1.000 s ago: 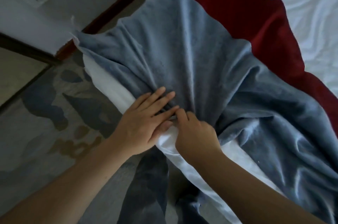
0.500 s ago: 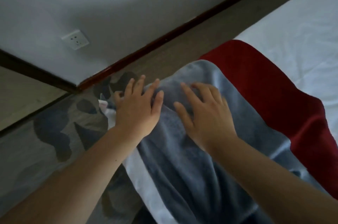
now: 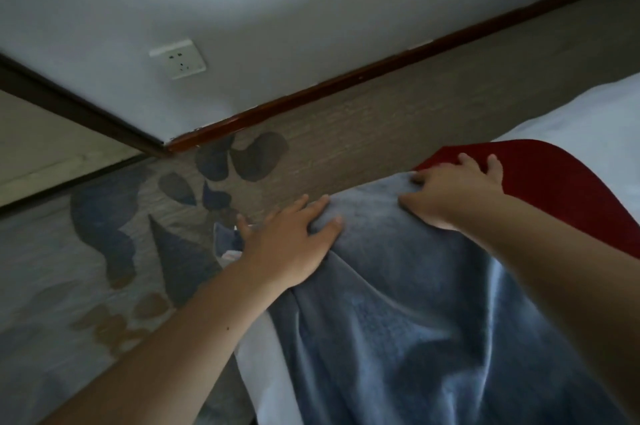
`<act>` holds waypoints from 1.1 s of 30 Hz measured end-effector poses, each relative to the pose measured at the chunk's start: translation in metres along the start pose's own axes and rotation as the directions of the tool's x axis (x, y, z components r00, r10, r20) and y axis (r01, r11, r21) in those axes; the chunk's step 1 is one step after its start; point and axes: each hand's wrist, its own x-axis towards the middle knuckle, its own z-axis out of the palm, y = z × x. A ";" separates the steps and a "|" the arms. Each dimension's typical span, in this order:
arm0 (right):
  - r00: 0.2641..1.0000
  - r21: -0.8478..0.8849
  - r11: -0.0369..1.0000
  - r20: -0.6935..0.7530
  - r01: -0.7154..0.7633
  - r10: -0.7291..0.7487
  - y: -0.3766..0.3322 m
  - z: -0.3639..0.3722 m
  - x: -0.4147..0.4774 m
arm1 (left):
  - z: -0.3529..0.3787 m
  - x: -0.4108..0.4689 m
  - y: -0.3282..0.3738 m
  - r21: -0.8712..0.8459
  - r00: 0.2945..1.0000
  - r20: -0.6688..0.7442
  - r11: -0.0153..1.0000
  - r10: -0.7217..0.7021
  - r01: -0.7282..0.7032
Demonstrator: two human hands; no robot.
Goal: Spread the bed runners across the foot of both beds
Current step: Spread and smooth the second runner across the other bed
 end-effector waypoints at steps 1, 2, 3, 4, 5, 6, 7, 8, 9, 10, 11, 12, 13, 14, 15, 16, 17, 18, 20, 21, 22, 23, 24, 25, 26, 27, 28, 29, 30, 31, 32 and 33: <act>0.999 -0.015 1.000 0.043 -0.013 0.014 -0.003 -0.004 0.003 | -0.002 0.002 -0.002 -0.012 1.000 0.009 1.000 -0.023 0.023; 0.998 -0.014 1.000 0.059 -0.019 0.020 -0.006 -0.008 0.005 | -0.003 0.003 -0.004 -0.012 0.999 0.012 0.999 -0.041 0.041; 0.999 -0.009 1.000 0.050 -0.016 0.017 -0.009 -0.010 0.007 | -0.004 0.002 -0.006 0.003 0.998 0.011 0.998 -0.059 0.059; 0.999 -0.012 1.000 0.038 -0.007 0.007 -0.013 -0.012 0.009 | -0.006 0.002 -0.008 0.026 0.997 0.009 0.996 -0.081 0.081; 0.999 -0.025 1.000 0.041 0.003 -0.002 -0.016 -0.013 0.010 | -0.008 0.000 -0.010 0.051 0.994 0.005 0.993 -0.109 0.108; 0.998 -0.044 0.999 0.064 0.007 -0.004 -0.017 -0.014 0.011 | -0.009 -0.001 -0.014 0.069 0.989 0.001 0.987 -0.145 0.144; 0.995 -0.067 0.998 0.101 -0.003 0.010 -0.018 -0.014 0.011 | -0.010 -0.004 -0.018 0.073 0.981 0.004 0.979 -0.193 0.192; 0.988 -0.102 0.994 0.143 -0.035 0.049 -0.016 -0.013 0.012 | -0.011 -0.007 -0.023 0.057 0.970 0.021 0.969 -0.241 0.239; 0.981 -0.133 0.988 0.168 -0.079 0.101 -0.012 -0.013 0.013 | -0.010 -0.009 -0.029 0.023 0.961 0.047 0.962 -0.273 0.272; 0.973 -0.149 0.981 0.172 -0.125 0.151 -0.009 -0.014 0.014 | -0.009 -0.012 -0.035 -0.031 0.958 0.070 0.959 -0.278 0.281; 0.967 -0.147 0.975 0.166 -0.168 0.192 -0.006 -0.016 0.015 | -0.007 -0.015 -0.039 -0.104 0.963 0.081 0.959 -0.258 0.265; 0.964 -0.136 0.971 0.155 -0.195 0.216 -0.006 -0.018 0.015 | -0.007 -0.019 -0.040 -0.190 0.973 0.069 0.955 -0.219 0.228; 0.966 -0.128 0.971 0.139 -0.200 0.218 -0.008 -0.021 0.015 | -0.007 -0.021 -0.040 -0.270 0.984 0.035 0.946 -0.177 0.180; 0.975 -0.128 0.976 0.116 -0.175 0.190 -0.012 -0.023 0.016 | -0.008 -0.023 -0.040 -0.327 0.991 -0.012 0.937 -0.136 0.125; 0.985 -0.137 0.981 0.093 -0.134 0.148 -0.016 -0.025 0.018 | -0.010 -0.023 -0.038 -0.355 0.993 -0.062 0.932 -0.103 0.074; 0.990 -0.154 0.983 0.085 -0.100 0.114 -0.021 -0.026 0.019 | -0.011 -0.021 -0.036 -0.361 0.991 -0.104 0.932 -0.080 0.037; 0.991 -0.181 0.980 0.092 -0.079 0.097 -0.024 -0.028 0.022 | -0.013 -0.019 -0.033 -0.352 0.989 -0.124 0.936 -0.075 0.027; 0.989 -0.216 0.974 0.111 -0.068 0.094 -0.026 -0.030 0.024 | -0.015 -0.016 -0.029 -0.335 0.987 -0.136 0.942 -0.085 0.035; 0.983 -0.265 0.963 0.153 -0.058 0.101 -0.028 -0.033 0.028 | -0.017 -0.010 -0.023 -0.239 0.980 -0.177 0.970 -0.095 0.051; 0.983 -0.274 0.960 0.150 -0.058 0.102 -0.028 -0.032 0.030 | -0.017 -0.008 -0.020 -0.167 0.976 -0.201 0.985 -0.077 0.044; 0.987 -0.280 0.958 0.123 -0.064 0.102 -0.028 -0.031 0.029 | -0.019 -0.005 -0.018 -0.099 0.974 -0.223 0.995 -0.042 0.020; 0.992 -0.285 0.956 0.075 -0.074 0.099 -0.027 -0.030 0.027 | -0.019 -0.002 -0.018 -0.033 0.969 -0.246 0.999 0.005 -0.014; 0.996 -0.286 0.955 0.017 -0.082 0.091 -0.026 -0.028 0.025 | -0.020 0.002 -0.019 0.023 0.961 -0.272 0.999 0.052 -0.048; 0.996 -0.282 0.955 -0.040 -0.087 0.079 -0.025 -0.027 0.024 | -0.021 0.005 -0.021 0.059 0.950 -0.301 0.996 0.084 -0.069; 0.992 -0.272 0.957 -0.102 -0.095 0.069 -0.024 -0.026 0.023 | -0.024 0.009 -0.024 0.066 0.939 -0.331 0.995 0.091 -0.073; 0.985 -0.258 0.961 -0.163 -0.105 0.064 -0.021 -0.026 0.023 | -0.025 0.013 -0.027 0.053 0.931 -0.355 0.996 0.081 -0.066; 0.974 -0.231 0.967 -0.220 -0.111 0.059 -0.019 -0.026 0.023 | -0.026 0.016 -0.029 0.032 0.929 -0.366 0.998 0.063 -0.054; 0.960 -0.192 0.975 -0.274 -0.108 0.052 -0.015 -0.027 0.024 | -0.025 0.021 -0.031 0.015 0.933 -0.355 0.999 0.049 -0.047; 0.948 -0.163 0.982 -0.314 -0.100 0.044 -0.013 -0.027 0.024 | -0.023 0.026 -0.032 0.002 0.945 -0.325 0.999 0.041 -0.043; 0.943 -0.141 0.986 -0.331 -0.091 0.039 -0.011 -0.025 0.024 | -0.020 0.030 -0.033 -0.008 0.962 -0.271 1.000 0.023 -0.026; 0.946 -0.116 0.990 -0.323 -0.078 0.037 -0.011 -0.023 0.024 | -0.018 0.034 -0.034 -0.013 0.978 -0.206 1.000 -0.016 0.014; 0.956 -0.081 0.995 -0.291 -0.063 0.037 -0.012 -0.020 0.023 | -0.016 0.035 -0.033 0.004 0.988 -0.138 0.998 -0.068 0.069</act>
